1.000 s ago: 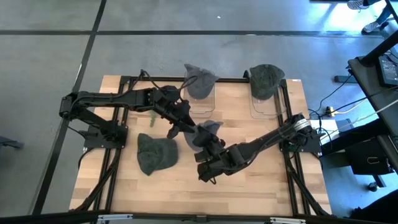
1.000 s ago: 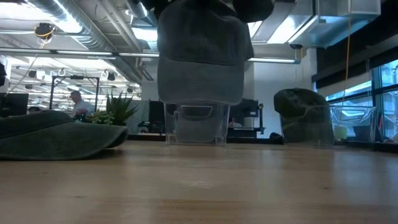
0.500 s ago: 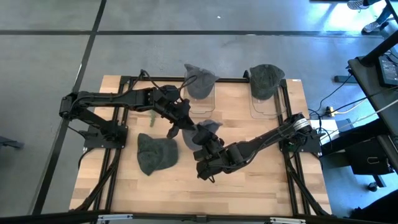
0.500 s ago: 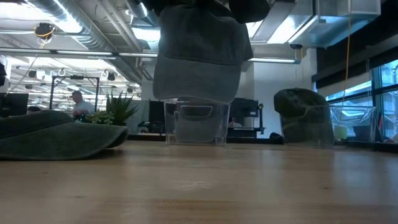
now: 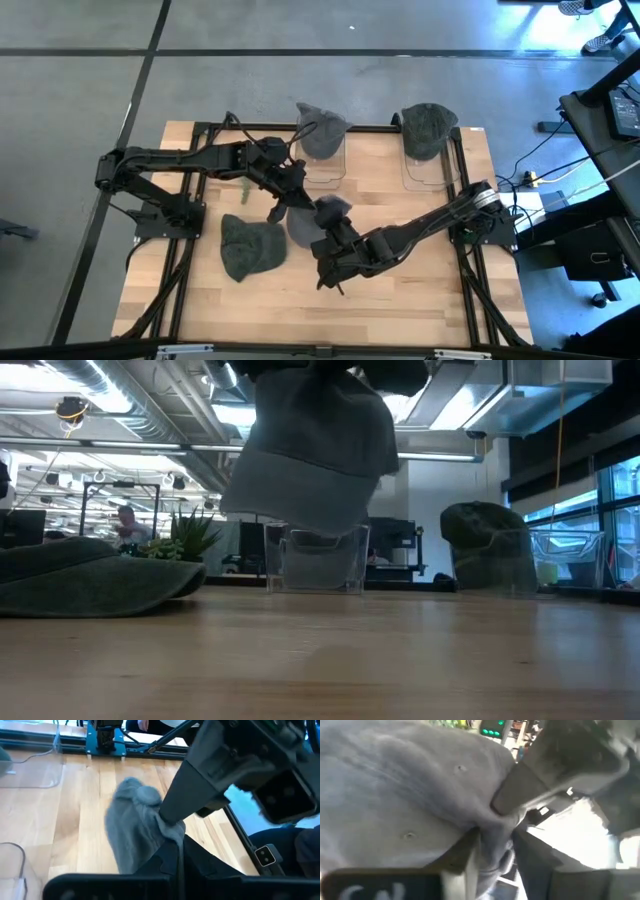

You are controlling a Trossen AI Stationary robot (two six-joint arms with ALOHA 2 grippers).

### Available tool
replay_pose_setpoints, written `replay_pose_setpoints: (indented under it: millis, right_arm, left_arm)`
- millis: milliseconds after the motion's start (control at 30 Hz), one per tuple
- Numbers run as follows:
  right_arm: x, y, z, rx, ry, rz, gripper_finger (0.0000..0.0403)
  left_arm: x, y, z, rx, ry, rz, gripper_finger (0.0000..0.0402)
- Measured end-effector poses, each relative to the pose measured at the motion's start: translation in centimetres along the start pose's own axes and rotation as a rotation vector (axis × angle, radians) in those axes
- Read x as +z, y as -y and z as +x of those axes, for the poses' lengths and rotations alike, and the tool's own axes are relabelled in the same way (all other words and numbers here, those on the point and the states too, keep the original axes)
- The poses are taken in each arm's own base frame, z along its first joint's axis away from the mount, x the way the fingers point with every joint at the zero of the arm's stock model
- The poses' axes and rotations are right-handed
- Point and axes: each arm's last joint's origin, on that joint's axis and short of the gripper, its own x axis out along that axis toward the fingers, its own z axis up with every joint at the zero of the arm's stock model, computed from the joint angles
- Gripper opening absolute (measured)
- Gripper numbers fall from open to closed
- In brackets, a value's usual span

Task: Pick & Place hat
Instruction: Put the gray cap into the left transparent bin

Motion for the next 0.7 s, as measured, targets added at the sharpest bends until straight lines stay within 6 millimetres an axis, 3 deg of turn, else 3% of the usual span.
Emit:
replay_pose_setpoints:
  millis: [100,400,700]
  right_arm:
    - [-1.6,0.8,-0.6,0.072,0.036,0.142,0.0147]
    - [-9.5,4.0,-3.5,0.457,0.062,0.641,0.0195]
    - [-14.4,1.9,-4.1,0.353,-0.063,0.83,0.0197]
  left_arm:
    - [0.1,-0.4,-0.3,0.015,0.014,0.001,0.0005]
    - [0.7,-2.9,-2.3,0.111,0.087,0.085,0.0004]
    - [1.6,-8.7,-6.7,0.332,0.263,0.14,0.0004]
